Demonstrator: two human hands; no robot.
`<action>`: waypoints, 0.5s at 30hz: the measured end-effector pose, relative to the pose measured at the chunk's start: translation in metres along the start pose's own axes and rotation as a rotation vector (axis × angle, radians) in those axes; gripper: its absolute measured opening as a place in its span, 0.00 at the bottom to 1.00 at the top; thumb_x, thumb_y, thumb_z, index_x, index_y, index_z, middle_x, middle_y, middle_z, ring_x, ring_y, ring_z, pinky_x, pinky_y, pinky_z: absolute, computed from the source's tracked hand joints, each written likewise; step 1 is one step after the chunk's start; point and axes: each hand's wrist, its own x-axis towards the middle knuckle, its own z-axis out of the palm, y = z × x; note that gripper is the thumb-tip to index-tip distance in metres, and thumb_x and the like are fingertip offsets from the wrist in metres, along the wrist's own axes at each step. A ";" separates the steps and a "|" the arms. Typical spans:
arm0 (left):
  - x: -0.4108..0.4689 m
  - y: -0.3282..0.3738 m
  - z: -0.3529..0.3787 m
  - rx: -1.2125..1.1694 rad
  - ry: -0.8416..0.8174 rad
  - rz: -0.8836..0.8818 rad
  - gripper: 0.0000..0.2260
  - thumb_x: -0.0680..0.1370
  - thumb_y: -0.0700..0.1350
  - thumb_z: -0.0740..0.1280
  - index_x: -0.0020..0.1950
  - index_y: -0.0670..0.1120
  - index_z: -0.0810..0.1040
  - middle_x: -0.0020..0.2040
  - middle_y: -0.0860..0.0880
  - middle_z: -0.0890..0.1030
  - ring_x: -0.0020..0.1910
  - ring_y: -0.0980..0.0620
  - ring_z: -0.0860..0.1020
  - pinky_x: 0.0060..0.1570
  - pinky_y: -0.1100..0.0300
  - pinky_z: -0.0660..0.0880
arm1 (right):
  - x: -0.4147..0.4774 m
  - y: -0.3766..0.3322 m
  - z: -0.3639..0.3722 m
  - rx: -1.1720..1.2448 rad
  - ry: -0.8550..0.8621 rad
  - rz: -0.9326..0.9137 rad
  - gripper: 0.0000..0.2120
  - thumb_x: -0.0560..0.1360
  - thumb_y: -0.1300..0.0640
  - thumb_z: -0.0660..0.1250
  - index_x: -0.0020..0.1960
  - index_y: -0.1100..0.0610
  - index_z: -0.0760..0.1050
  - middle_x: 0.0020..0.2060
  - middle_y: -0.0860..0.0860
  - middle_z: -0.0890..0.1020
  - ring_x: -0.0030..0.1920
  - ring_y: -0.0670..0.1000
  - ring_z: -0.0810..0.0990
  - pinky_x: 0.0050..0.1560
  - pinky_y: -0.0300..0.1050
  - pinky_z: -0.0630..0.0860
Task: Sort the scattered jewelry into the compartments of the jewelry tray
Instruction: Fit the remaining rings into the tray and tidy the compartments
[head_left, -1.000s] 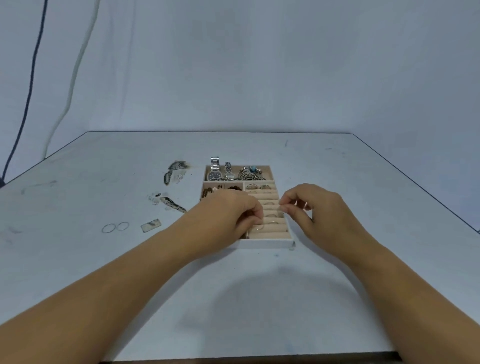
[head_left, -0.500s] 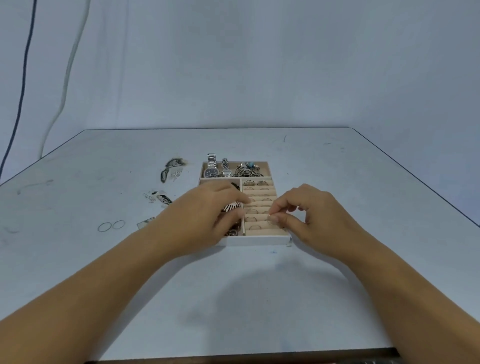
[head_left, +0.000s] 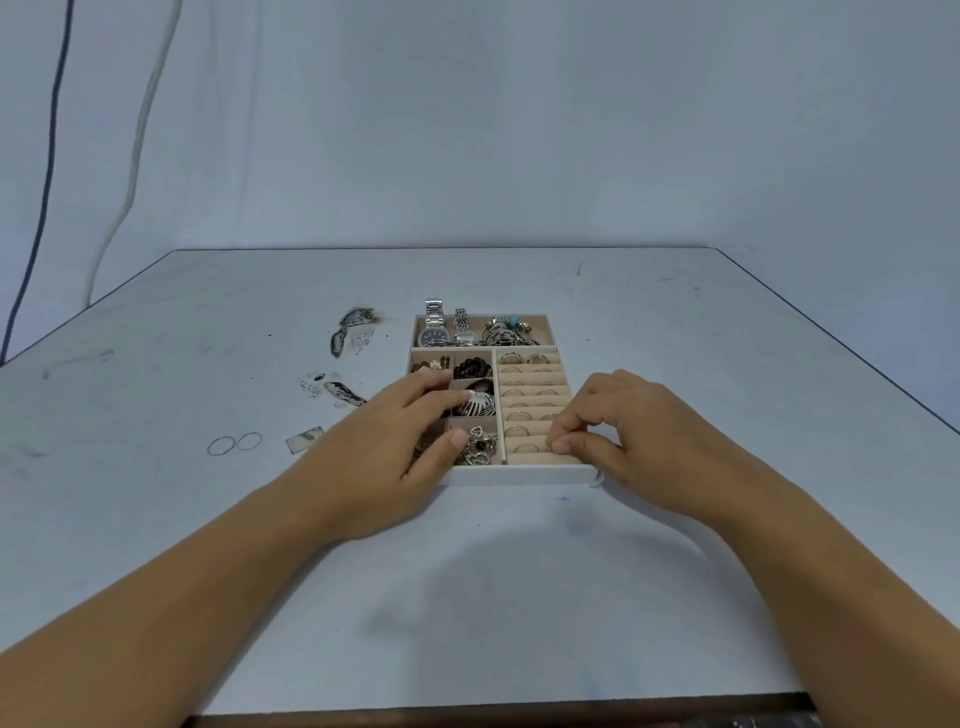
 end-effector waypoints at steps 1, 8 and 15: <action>0.000 0.000 0.000 0.001 0.004 0.003 0.29 0.76 0.65 0.46 0.73 0.55 0.65 0.74 0.57 0.61 0.72 0.61 0.58 0.66 0.64 0.59 | 0.000 0.000 -0.001 0.000 -0.009 0.007 0.04 0.74 0.54 0.69 0.45 0.46 0.82 0.42 0.38 0.77 0.50 0.39 0.71 0.48 0.25 0.64; -0.003 -0.003 -0.014 -0.035 -0.025 0.004 0.29 0.76 0.66 0.47 0.73 0.56 0.64 0.73 0.56 0.63 0.71 0.61 0.61 0.68 0.59 0.63 | 0.002 -0.010 0.001 -0.049 0.046 -0.066 0.07 0.73 0.45 0.67 0.46 0.47 0.81 0.42 0.40 0.77 0.48 0.41 0.73 0.48 0.36 0.70; -0.040 -0.061 -0.081 0.078 0.064 -0.178 0.26 0.77 0.66 0.48 0.69 0.55 0.69 0.67 0.58 0.70 0.60 0.61 0.69 0.57 0.62 0.66 | 0.037 -0.071 0.027 -0.134 -0.103 -0.227 0.22 0.74 0.39 0.61 0.63 0.48 0.73 0.58 0.45 0.76 0.60 0.46 0.71 0.61 0.46 0.70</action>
